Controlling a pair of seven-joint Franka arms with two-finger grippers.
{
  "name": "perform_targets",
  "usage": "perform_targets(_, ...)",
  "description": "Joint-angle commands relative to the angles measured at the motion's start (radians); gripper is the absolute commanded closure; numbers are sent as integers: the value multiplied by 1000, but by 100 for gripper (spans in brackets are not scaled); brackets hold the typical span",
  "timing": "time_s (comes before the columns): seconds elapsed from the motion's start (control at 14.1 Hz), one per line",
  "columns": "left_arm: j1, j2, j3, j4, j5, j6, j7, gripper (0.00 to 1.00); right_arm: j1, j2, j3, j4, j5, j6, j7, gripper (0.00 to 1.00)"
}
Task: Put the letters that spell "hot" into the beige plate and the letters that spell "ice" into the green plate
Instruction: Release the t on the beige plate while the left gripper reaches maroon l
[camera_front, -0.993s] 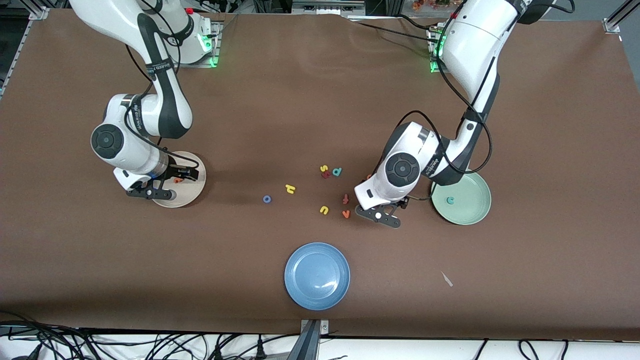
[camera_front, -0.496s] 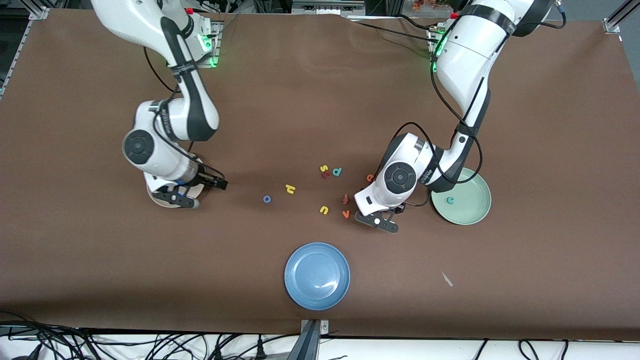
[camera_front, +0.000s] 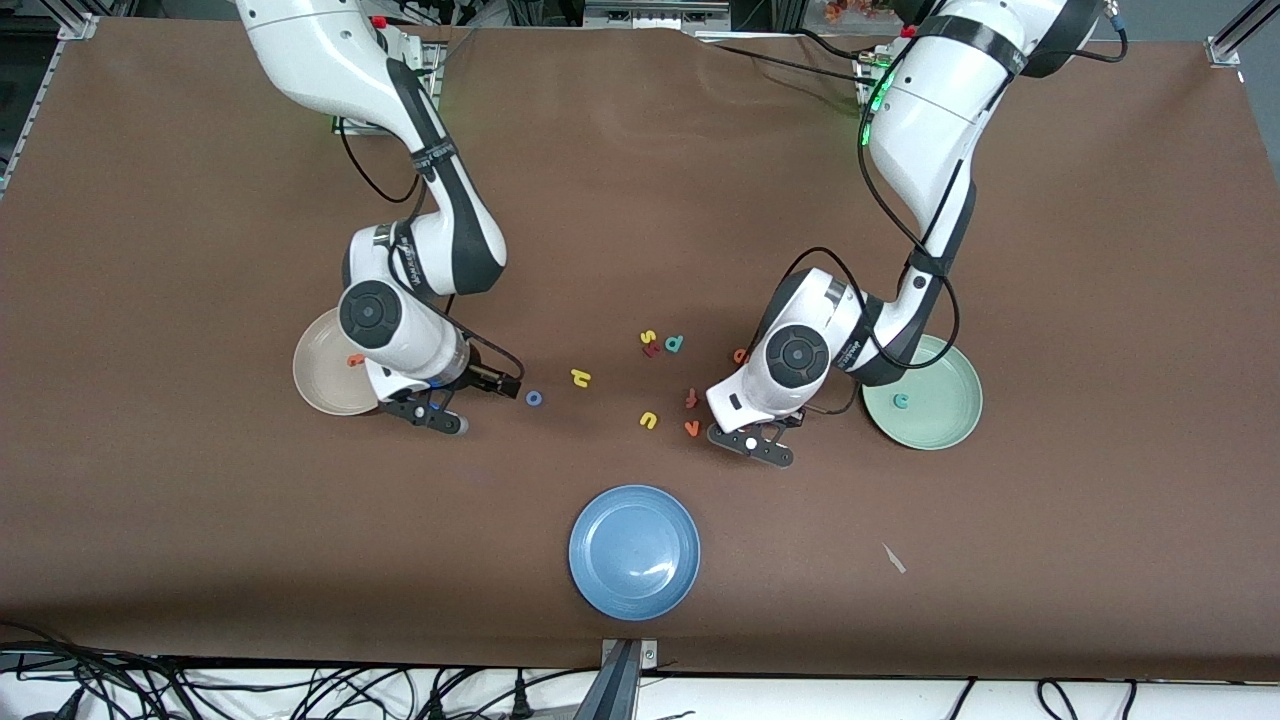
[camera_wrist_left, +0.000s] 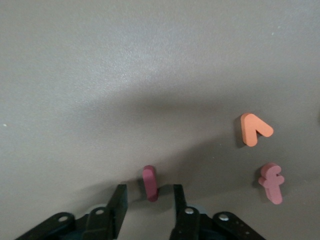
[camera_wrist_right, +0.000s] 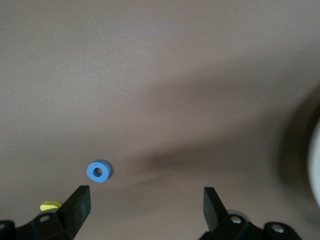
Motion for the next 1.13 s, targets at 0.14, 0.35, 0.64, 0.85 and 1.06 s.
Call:
perform_targets(0.14, -6, 29, 5, 33, 25, 7, -18, 85, 32, 115, 32, 126, -24, -21, 10, 0)
perform_targets(0.35, -2, 16, 5, 33, 26, 9, -15, 100, 50, 145, 30, 132, -36, -18, 11, 0)
perform_targets(0.64, 29, -41, 8, 27, 26, -51, -13, 100, 49, 169, 32, 161, -54, -21, 2, 1)
perform_targets(0.85, 53, -90, 32, 19, 28, -187, -13, 100, 47, 177, 30, 169, -56, -21, -3, 6)
perform_targets(1.06, 79, -142, 43, 5, 28, -328, -12, 100, 46, 186, 30, 180, -56, -22, -13, 13)
